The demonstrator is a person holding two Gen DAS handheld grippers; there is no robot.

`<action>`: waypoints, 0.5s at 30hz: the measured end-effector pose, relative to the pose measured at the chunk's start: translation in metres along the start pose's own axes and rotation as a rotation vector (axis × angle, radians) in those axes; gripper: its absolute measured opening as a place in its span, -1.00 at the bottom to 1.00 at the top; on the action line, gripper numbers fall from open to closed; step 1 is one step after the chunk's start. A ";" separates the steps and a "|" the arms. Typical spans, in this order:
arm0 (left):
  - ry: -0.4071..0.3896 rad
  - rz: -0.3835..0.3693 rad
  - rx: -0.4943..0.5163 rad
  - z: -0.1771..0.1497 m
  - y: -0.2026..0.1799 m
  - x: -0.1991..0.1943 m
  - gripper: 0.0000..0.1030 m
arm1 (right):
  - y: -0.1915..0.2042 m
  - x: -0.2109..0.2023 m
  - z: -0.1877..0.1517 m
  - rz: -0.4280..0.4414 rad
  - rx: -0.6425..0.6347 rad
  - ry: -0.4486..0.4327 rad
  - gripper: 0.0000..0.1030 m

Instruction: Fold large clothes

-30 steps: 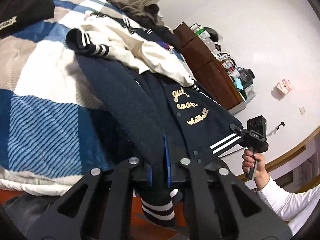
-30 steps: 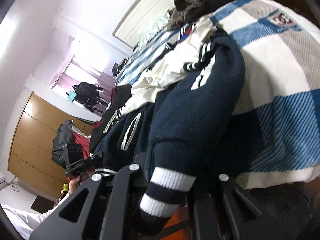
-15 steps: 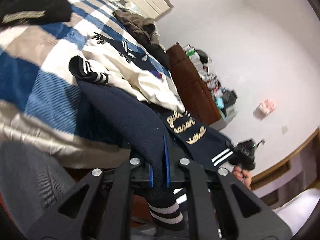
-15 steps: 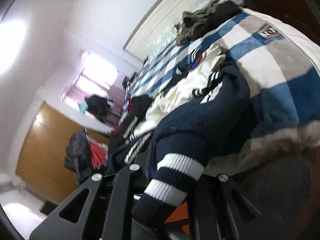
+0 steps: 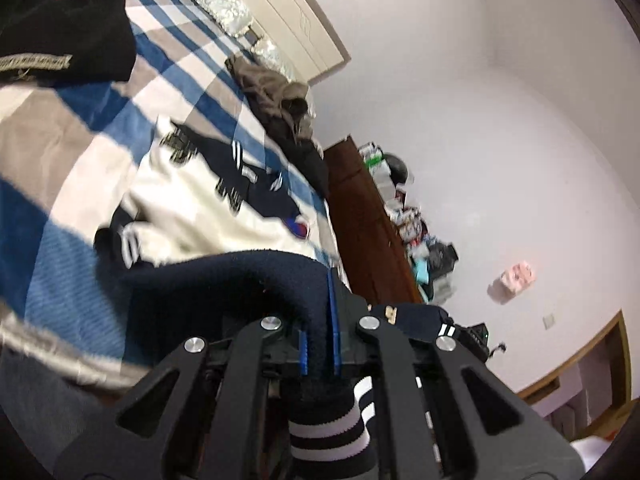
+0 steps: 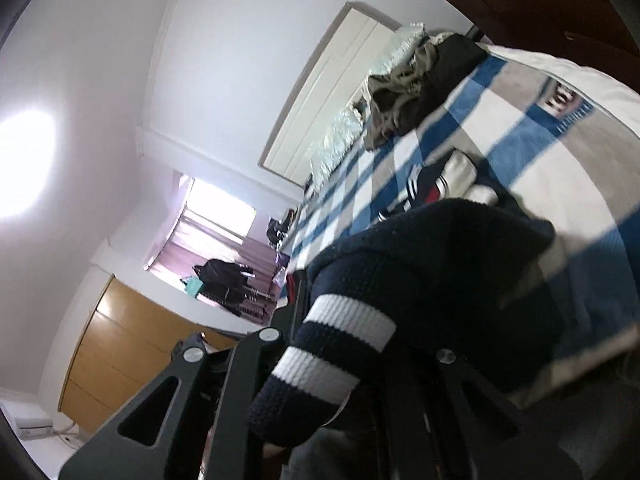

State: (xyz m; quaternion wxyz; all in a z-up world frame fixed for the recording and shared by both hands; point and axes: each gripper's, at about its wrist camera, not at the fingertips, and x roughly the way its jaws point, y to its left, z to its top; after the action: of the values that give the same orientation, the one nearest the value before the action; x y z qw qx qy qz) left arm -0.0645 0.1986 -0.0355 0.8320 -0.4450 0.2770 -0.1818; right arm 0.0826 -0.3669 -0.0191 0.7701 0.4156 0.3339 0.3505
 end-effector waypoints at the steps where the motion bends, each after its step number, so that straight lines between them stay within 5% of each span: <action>1: -0.009 -0.001 -0.007 0.011 0.000 0.005 -0.85 | 0.000 0.007 0.009 0.003 0.011 -0.007 -0.81; 8: -0.071 0.079 -0.081 0.069 0.015 0.039 -0.85 | 0.007 0.059 0.064 -0.013 -0.008 -0.041 -0.81; 15: -0.065 0.146 -0.151 0.130 0.048 0.092 -0.85 | -0.010 0.138 0.121 -0.117 0.033 -0.030 -0.81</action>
State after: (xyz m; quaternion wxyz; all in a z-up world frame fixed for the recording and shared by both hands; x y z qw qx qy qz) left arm 0.0905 0.2570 -0.0452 0.8156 -0.4908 0.2945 -0.0847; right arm 0.2559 -0.3072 -0.0061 0.7871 0.4131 0.3519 0.2932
